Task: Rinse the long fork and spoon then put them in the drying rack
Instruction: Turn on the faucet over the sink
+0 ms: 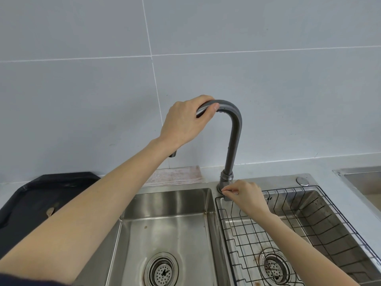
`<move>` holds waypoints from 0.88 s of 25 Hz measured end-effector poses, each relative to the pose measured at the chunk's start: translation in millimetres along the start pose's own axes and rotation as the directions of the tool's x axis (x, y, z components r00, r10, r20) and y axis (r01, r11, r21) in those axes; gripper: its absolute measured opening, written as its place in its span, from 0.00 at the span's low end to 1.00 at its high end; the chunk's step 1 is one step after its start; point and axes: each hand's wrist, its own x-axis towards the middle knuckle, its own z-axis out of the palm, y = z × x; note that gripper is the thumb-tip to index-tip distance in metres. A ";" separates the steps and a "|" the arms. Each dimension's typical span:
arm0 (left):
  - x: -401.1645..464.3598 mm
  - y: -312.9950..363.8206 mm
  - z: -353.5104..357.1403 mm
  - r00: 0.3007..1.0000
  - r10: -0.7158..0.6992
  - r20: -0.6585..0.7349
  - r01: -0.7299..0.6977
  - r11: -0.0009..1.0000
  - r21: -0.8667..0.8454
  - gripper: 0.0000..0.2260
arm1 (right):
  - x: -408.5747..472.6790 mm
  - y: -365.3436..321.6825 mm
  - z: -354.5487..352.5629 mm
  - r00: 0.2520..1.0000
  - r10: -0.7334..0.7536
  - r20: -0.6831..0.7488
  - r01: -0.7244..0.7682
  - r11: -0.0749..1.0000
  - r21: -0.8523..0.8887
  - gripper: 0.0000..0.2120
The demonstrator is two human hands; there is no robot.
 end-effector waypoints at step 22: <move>-7.9 1.3 -0.3 0.999 0.044 -0.006 -0.044 0.997 0.066 0.13 | -14.6 -6.0 3.1 0.998 0.061 0.020 -0.060 0.998 -0.035 0.11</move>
